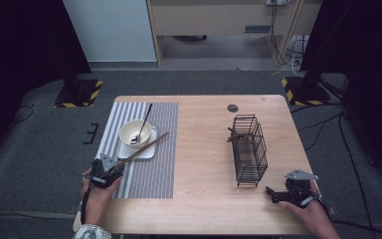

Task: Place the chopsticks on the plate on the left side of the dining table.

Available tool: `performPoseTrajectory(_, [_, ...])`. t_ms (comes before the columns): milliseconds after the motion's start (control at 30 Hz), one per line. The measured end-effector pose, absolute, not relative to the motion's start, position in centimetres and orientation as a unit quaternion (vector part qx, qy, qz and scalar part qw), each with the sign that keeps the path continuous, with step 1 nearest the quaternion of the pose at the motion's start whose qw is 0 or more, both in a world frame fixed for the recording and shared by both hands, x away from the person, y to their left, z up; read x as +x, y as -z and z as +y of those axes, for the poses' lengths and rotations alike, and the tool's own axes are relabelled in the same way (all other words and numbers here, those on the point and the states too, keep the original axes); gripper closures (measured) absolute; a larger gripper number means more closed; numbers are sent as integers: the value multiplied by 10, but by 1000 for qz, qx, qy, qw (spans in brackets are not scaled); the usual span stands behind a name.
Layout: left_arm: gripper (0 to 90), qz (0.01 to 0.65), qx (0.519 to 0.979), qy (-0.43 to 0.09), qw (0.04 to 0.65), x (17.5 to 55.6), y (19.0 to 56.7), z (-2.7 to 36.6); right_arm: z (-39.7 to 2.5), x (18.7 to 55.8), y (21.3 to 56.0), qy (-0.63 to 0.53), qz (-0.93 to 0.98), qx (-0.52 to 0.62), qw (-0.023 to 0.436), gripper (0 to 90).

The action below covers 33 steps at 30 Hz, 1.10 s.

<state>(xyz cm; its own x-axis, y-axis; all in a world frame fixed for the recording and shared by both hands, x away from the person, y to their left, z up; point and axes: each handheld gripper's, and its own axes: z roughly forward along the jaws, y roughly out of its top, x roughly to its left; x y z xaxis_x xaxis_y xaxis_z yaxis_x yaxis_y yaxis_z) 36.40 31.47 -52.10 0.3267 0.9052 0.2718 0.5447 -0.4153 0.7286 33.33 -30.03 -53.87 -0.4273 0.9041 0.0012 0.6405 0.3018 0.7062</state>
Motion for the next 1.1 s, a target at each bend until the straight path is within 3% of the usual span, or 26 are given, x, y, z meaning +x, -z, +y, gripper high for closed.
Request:
performPoseTrajectory(367, [490, 479, 759, -352, 264, 369, 523, 321, -300, 333, 539, -323, 781, 495, 204, 2])
performPoseTrajectory(633, [397, 485, 757, -350, 263, 368, 525, 325, -300, 333, 539, -323, 781, 495, 204, 2])
performPoseTrajectory(1100, [425, 486, 745, -371, 265, 374, 526, 331, -300, 333, 539, -323, 781, 495, 204, 2])
